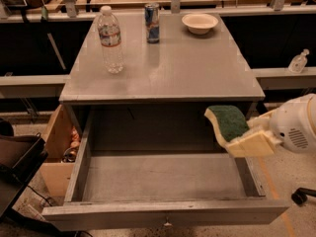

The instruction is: Place sponge into top drawer

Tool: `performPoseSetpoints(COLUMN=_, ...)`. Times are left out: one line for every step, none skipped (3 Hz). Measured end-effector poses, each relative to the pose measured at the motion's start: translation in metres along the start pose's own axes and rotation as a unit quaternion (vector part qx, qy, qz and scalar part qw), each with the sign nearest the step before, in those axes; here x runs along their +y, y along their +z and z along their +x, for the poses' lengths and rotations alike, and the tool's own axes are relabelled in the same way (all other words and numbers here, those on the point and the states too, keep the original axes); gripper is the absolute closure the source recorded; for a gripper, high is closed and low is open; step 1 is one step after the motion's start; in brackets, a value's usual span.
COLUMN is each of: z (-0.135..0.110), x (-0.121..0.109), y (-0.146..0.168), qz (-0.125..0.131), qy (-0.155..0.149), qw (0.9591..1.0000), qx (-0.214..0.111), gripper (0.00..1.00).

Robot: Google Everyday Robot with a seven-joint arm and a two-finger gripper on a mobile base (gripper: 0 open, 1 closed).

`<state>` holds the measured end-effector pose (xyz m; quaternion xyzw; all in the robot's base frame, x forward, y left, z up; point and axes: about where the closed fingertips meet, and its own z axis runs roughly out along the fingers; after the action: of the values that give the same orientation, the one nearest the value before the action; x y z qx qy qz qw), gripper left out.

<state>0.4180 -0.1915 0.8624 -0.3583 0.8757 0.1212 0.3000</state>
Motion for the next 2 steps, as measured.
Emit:
performPoseSetpoints(z=0.0034, x=0.0113, y=-0.0012, qz=-0.021, qy=-0.044, qw=0.9988, qx=0.004, gripper=1.0)
performPoseSetpoints(z=0.0034, x=0.0114, y=-0.001, qz=-0.021, qy=-0.044, qw=0.9988, qx=0.004, gripper=1.0)
